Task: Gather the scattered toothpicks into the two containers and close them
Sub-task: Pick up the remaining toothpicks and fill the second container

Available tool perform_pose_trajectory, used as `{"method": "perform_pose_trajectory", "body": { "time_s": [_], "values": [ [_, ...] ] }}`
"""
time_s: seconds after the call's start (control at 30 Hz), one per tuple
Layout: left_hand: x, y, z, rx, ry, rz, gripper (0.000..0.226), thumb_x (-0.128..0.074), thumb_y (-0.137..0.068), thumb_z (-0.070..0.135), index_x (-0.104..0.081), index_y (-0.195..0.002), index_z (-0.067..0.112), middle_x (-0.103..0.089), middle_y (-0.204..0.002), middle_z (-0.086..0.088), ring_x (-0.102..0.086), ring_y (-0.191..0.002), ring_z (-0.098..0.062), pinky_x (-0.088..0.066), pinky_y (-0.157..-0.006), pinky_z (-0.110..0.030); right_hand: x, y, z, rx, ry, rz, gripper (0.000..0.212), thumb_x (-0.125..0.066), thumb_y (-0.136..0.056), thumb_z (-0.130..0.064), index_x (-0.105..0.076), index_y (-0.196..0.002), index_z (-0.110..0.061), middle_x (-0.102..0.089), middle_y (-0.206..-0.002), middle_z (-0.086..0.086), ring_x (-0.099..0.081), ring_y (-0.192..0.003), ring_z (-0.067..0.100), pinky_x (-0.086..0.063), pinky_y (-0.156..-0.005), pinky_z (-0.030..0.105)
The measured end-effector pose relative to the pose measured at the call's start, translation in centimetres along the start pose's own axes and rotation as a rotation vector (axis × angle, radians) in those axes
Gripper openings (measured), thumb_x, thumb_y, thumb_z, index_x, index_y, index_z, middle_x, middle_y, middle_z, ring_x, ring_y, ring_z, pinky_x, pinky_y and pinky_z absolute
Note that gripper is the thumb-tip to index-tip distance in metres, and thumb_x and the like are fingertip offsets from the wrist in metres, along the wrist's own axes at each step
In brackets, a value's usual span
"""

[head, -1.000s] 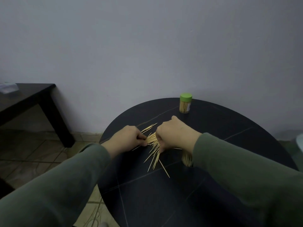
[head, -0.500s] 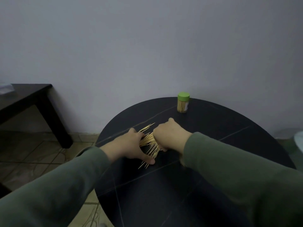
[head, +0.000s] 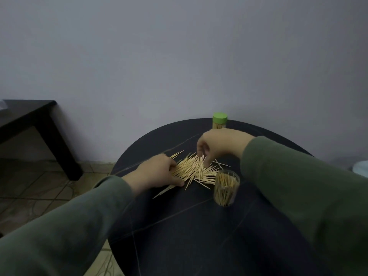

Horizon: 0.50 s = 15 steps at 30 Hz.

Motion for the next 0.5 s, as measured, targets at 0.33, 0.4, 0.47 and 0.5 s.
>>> {"method": "perform_pose_trajectory", "body": {
  "time_s": [0.33,0.4,0.47,0.5],
  "values": [
    [0.3,-0.6,1.6,-0.015,0.045,0.066,0.056,-0.068,-0.081,0.056,-0.060,-0.129,0.029,-0.063,-0.118,0.010,-0.058,-0.101,-0.007,-0.051,-0.080,-0.025,-3.9,0.0,2.9,0.064,-0.256,-0.021,0.064,-0.086,-0.069,-0.034,-0.055,-0.125,-0.036,-0.052,-0.120,-0.008,-0.050,-0.112,0.012,-0.045,-0.088,0.025],
    [0.3,-0.8,1.8,-0.019,0.034,0.075,0.054,-0.067,-0.081,0.057,-0.061,-0.128,0.029,-0.064,-0.116,0.011,-0.056,-0.097,-0.005,-0.051,-0.078,-0.025,-4.4,-0.4,2.8,0.080,-0.241,-0.020,0.068,-0.086,-0.070,-0.032,-0.052,-0.129,-0.041,-0.045,-0.128,-0.007,-0.046,-0.120,0.014,-0.042,-0.094,0.027],
    [0.3,-1.0,1.9,-0.020,0.035,0.078,0.054,-0.067,-0.081,0.057,-0.062,-0.127,0.030,-0.064,-0.114,0.012,-0.055,-0.094,-0.003,-0.052,-0.078,-0.025,-4.8,-0.6,2.9,0.099,-0.230,-0.027,0.072,-0.084,-0.072,-0.032,-0.049,-0.133,-0.044,-0.036,-0.139,-0.007,-0.039,-0.127,0.015,-0.040,-0.099,0.029],
    [0.2,-1.1,1.9,-0.019,0.037,0.075,0.053,-0.067,-0.081,0.056,-0.062,-0.127,0.030,-0.065,-0.113,0.012,-0.055,-0.093,-0.002,-0.052,-0.077,-0.024,-5.0,-0.7,3.0,0.112,-0.236,-0.025,0.072,-0.084,-0.073,-0.033,-0.048,-0.135,-0.045,-0.033,-0.142,-0.009,-0.036,-0.130,0.015,-0.039,-0.100,0.030]
  ]
}}
Point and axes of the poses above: each hand's wrist, its own y-axis away from the middle knuckle, its own x-axis out of the back of the hand, z = x × y, the point moved 4 cm from there along -y, towards the middle knuckle
